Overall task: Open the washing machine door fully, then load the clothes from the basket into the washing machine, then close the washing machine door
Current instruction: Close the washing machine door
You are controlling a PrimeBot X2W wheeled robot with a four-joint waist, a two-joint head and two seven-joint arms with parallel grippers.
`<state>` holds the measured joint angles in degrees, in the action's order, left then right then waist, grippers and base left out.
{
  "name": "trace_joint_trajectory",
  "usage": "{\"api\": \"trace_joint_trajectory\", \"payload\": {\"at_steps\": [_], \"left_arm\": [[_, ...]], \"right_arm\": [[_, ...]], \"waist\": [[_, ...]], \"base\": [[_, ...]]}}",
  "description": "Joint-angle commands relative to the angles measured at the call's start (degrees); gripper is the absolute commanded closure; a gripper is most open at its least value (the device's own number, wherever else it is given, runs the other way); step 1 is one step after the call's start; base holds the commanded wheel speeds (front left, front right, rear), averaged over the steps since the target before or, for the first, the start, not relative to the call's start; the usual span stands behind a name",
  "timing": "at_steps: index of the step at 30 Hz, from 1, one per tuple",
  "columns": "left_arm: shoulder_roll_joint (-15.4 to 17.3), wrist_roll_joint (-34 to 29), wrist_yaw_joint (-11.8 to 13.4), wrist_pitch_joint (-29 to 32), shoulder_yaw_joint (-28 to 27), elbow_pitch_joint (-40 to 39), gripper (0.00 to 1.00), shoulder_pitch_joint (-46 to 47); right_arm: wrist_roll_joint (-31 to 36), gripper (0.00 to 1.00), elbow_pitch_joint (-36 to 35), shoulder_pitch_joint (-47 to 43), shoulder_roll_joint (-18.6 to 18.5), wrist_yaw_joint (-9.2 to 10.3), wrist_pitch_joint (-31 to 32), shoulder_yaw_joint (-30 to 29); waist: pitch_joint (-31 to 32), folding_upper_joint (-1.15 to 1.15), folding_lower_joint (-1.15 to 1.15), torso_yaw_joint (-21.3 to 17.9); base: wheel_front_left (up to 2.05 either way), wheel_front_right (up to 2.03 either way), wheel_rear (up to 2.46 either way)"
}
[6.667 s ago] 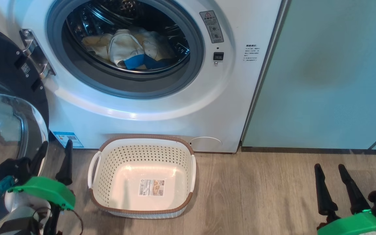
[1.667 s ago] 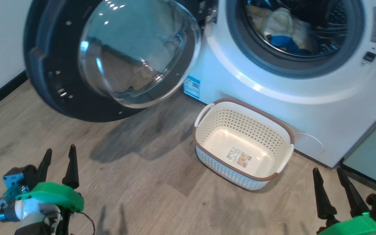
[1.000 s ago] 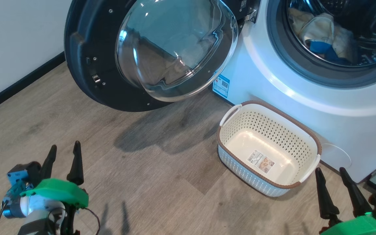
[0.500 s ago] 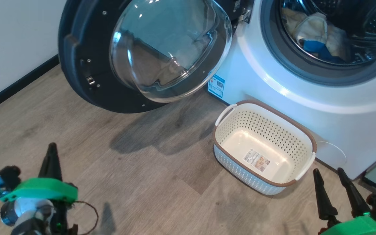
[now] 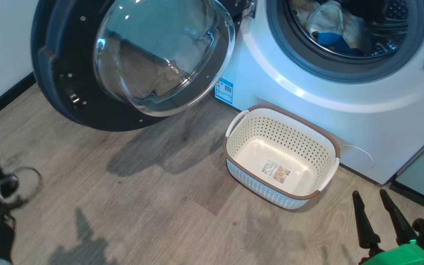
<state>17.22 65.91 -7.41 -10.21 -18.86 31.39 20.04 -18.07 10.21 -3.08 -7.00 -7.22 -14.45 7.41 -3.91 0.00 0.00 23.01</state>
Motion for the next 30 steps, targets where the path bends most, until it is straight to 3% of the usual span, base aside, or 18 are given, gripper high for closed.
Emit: {"api": "trace_joint_trajectory", "payload": {"at_steps": [1,7,17,30], "left_arm": [[4.0,3.0,-0.1,1.8,-3.1,-0.1,1.00,4.6],[9.1,10.8,-0.1,8.4,-6.3,8.8,1.00,11.8],[14.5,14.9,-0.1,15.6,-6.7,23.0,1.00,23.1],[19.0,17.8,-0.1,21.8,-7.4,29.7,1.00,31.4]], "right_arm": [[0.4,0.00,-1.9,2.7,-1.5,-0.26,-0.5,1.1],[0.5,0.00,-1.9,3.1,-1.9,-0.26,-0.5,1.4],[0.7,0.00,-2.0,4.5,-3.0,-0.26,-0.5,2.1],[0.9,0.00,-2.4,6.6,-5.2,-0.26,-0.5,2.4]], "waist": [[-0.4,0.00,0.00,-0.6],[-1.2,0.00,0.00,-2.0],[-3.5,0.00,0.00,-3.6],[-8.9,0.00,0.00,-6.3]], "base": [[0.00,0.00,0.00],[0.00,0.00,0.00],[0.00,0.00,0.00],[0.00,0.00,0.00]]}}
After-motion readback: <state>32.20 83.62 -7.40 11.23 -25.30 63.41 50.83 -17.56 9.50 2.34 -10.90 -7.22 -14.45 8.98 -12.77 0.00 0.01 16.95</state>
